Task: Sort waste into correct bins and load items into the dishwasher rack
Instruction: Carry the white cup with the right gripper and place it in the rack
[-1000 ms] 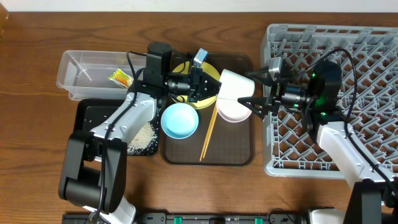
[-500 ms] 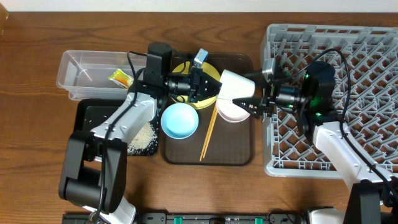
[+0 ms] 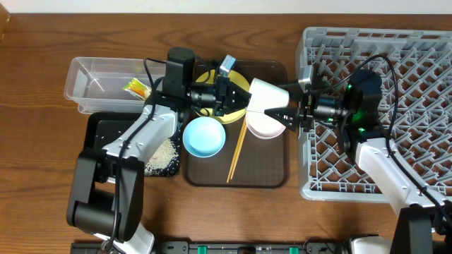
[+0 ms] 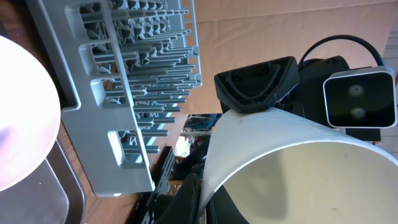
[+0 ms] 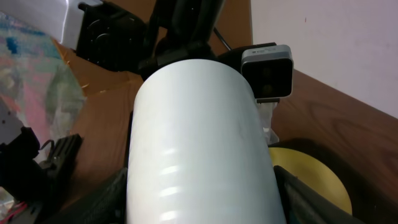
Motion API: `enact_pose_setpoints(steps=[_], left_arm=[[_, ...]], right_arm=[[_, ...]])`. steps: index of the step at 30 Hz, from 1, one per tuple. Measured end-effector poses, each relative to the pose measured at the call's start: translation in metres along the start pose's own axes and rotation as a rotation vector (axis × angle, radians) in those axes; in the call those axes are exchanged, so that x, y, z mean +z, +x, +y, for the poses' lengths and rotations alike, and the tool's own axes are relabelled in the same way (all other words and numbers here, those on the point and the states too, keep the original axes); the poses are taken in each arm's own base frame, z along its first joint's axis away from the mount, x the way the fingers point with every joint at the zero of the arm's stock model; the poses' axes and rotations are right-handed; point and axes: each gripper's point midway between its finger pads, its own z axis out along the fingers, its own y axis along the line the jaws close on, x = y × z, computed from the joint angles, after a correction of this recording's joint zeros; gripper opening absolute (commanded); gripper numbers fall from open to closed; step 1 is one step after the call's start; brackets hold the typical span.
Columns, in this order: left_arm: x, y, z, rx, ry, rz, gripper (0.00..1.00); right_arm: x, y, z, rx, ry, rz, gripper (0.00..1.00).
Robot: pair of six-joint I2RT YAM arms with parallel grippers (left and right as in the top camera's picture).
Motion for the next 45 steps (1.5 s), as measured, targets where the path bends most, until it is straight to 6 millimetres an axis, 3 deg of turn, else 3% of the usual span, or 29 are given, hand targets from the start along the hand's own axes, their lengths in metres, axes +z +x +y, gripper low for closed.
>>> enact_pose_setpoints(steps=[3,7,12,16,19,24,27,32,38,45], left_arm=[[0.0,0.0,0.001,-0.003,-0.001,0.0,0.17],[0.0,0.0,0.0,0.035,0.001,0.001,0.41],[-0.002,-0.004,0.005,0.074,-0.022,-0.023,0.53],[-0.009,-0.012,0.023,0.056,-0.097,-0.086,0.54],[-0.018,-0.016,0.047,0.016,-0.201,-0.141,0.54],[-0.031,-0.016,0.079,0.012,-0.356,-0.186,0.54],[-0.039,-0.012,0.091,0.013,-0.447,-0.199,0.54],[-0.056,-0.008,0.077,0.096,-0.564,-0.241,0.53],[-0.086,0.002,0.056,0.176,-0.734,-0.314,0.53],[-0.116,0.005,0.052,0.219,-0.904,-0.389,0.53]], right_arm=[[0.0,0.002,0.0,0.018,0.0,0.007,0.62],[0.0,0.01,0.0,0.073,0.003,0.027,0.54],[-0.002,0.015,-0.005,0.116,0.029,0.038,0.42],[-0.01,0.016,-0.016,0.149,0.085,0.037,0.37],[-0.017,0.016,-0.026,0.176,0.133,0.031,0.31],[-0.029,0.027,-0.045,0.265,0.24,0.048,0.03],[-0.039,0.039,-0.061,0.318,0.344,0.074,0.01],[-0.06,0.043,-0.078,0.349,0.54,0.106,0.01],[-0.1,0.038,-0.07,0.416,0.803,0.195,0.01],[-0.171,0.034,-0.06,0.566,1.111,0.36,0.01]])
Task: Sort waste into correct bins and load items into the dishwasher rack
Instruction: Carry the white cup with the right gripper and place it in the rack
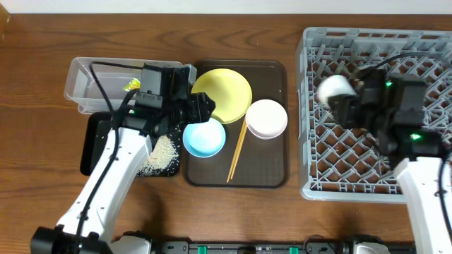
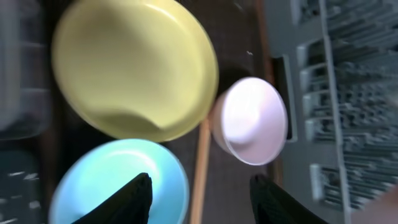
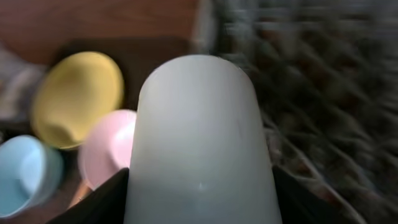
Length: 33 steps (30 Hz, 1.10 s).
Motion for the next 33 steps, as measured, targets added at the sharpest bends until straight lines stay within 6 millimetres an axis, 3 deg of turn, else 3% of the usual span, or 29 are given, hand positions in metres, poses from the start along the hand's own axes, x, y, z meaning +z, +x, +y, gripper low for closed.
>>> enact_pose_setpoints(steps=[5,9,19,33], left_arm=[[-0.003,-0.003,0.009,0.004,-0.058,-0.022,0.54],[-0.003,-0.003,0.012,0.007,-0.075,-0.025,0.54],[-0.003,-0.003,0.013,0.011,-0.083,-0.027,0.54],[-0.003,-0.003,0.013,0.017,-0.083,-0.026,0.55]], right_arm=[[-0.031,0.001,-0.041,0.088,0.172,0.078,0.01],[-0.037,0.009,-0.066,0.144,0.254,0.153,0.01],[0.0,0.058,-0.093,0.213,0.311,0.434,0.01],[0.022,0.081,-0.105,0.24,0.34,0.557,0.1]])
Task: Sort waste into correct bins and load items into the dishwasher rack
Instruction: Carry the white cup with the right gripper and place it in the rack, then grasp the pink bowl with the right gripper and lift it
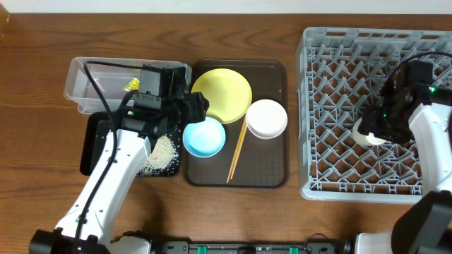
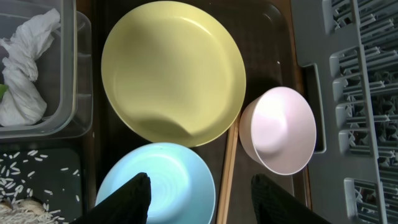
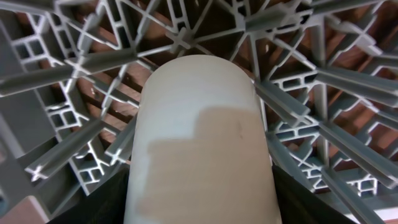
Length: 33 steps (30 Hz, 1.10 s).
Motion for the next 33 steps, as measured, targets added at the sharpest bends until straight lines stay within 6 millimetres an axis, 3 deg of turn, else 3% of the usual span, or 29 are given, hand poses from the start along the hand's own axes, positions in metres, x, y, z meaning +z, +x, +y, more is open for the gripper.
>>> enact_pose_setpoints(steps=[2,5,8,18,22,27,30,33], left_arm=[[0.0,0.0,0.0,0.0,0.0,0.0,0.55],[0.0,0.0,0.0,0.0,0.0,0.0,0.55],[0.0,0.0,0.0,0.0,0.0,0.0,0.55],[0.0,0.003,0.002,-0.001,-0.009,0.012,0.62],[-0.001,0.014,0.016,-0.018,-0.086,0.048,0.62],[-0.006,0.03,0.041,-0.038,-0.219,0.103,0.63],[-0.01,0.036,0.054,-0.062,-0.295,0.114,0.63],[-0.015,0.039,0.067,-0.1,-0.375,0.112,0.63]], right_arm=[[0.006,0.001,0.0,0.0,0.002,0.019,0.2],[0.013,-0.001,0.0,0.0,0.003,0.03,0.51],[0.015,-0.006,0.0,0.011,0.003,0.019,0.99],[0.012,-0.012,0.012,-0.018,-0.062,-0.005,0.99],[-0.008,-0.039,0.028,-0.047,-0.153,-0.109,0.98],[-0.06,-0.082,0.079,-0.228,-0.374,-0.366,0.9],[-0.081,-0.086,0.125,-0.4,-0.486,-0.458,0.87],[-0.086,-0.077,0.166,-0.529,-0.533,-0.48,0.85]])
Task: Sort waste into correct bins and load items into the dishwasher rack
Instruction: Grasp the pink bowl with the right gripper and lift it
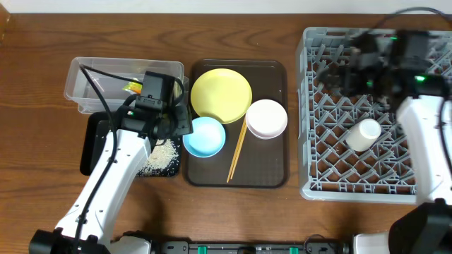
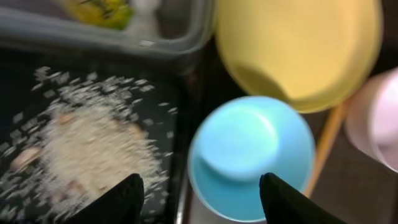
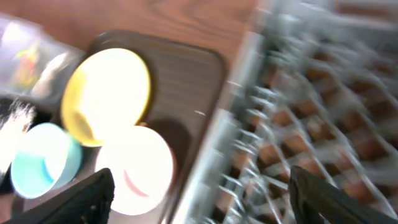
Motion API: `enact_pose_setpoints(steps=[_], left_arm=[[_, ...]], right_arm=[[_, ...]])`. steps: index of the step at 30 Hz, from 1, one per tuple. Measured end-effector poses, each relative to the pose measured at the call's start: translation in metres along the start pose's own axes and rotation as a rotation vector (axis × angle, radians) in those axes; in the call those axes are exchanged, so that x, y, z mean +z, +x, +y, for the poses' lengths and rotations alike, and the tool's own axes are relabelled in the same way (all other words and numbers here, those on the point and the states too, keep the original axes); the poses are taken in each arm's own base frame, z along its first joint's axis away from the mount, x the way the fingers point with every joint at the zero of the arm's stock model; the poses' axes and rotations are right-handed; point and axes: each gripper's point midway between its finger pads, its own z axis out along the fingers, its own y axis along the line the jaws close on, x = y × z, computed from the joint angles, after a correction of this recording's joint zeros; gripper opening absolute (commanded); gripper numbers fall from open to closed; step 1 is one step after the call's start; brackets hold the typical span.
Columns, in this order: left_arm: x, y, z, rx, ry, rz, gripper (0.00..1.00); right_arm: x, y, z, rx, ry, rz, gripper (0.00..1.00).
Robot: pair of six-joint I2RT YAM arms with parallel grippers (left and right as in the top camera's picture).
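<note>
A white cup [image 1: 362, 134] lies on its side in the grey dishwasher rack [image 1: 424, 180], free of any gripper. My right gripper [image 1: 326, 74] [image 3: 205, 205] hangs open and empty above the rack's far left part, blurred. On the brown tray [image 1: 275, 176] are a yellow plate [image 1: 221, 95] [image 2: 298, 50], a blue bowl [image 1: 205, 137] [image 2: 252, 155], a pale pink bowl [image 1: 266, 118] [image 3: 134, 171] and chopsticks [image 1: 236, 150]. My left gripper [image 1: 182, 127] [image 2: 202, 205] is open over the blue bowl's left edge, holding nothing.
A clear bin [image 1: 106, 85] with a yellow-green scrap stands at the back left. In front of it a black bin [image 1: 95, 141] holds spilled rice [image 1: 162, 155] [image 2: 81, 149]. Bare wooden table lies around them.
My right gripper has let go of the white cup, which now lies in the rack, and stands open higher up near the rack's far left. My left gripper has shifted slightly toward the black bin.
First the white cup was above the tray, held in my right gripper with my left gripper close by. Then the right gripper held it over the rack while the left hung open over the tray. Then the cup was down among the rack's tines, and now lies released.
</note>
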Motion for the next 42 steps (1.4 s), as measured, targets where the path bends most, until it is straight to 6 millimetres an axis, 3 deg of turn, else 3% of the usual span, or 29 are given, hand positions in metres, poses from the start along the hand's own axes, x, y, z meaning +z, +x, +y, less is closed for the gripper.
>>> enact_pose_setpoints(steps=[4,9,14,20,22,26,29,38,42], left_arm=[[0.0,-0.001,0.012,-0.058,-0.067,-0.015,0.63],[-0.001,-0.003,0.019,-0.093,-0.106,-0.029,0.63],[-0.001,-0.003,0.021,-0.106,-0.116,-0.034,0.64],[-0.001,-0.004,0.022,-0.114,-0.122,-0.038,0.64],[-0.001,-0.004,0.022,-0.114,-0.122,-0.038,0.64],[-0.001,-0.004,0.022,-0.114,-0.125,-0.039,0.64],[-0.001,-0.004,0.022,-0.114,-0.125,-0.039,0.64],[-0.001,-0.004,0.022,-0.114,-0.125,-0.039,0.64],[-0.001,-0.004,0.022,-0.114,-0.125,-0.039,0.64]], right_arm=[[0.027,0.003,0.037,-0.127,-0.041,0.041,0.82],[0.07,0.027,0.064,-0.251,-0.05,0.151,0.73],[0.11,0.058,0.069,-0.306,-0.033,0.27,0.62],[0.144,0.094,0.052,-0.321,0.035,0.399,0.55],[0.152,0.104,0.045,-0.321,0.056,0.433,0.46],[0.161,0.116,0.035,-0.325,0.082,0.475,0.17],[0.162,0.113,0.032,-0.331,0.101,0.462,0.01],[0.157,0.104,0.022,-0.324,0.177,0.442,0.01],[0.136,0.069,0.015,-0.348,0.281,0.34,0.01]])
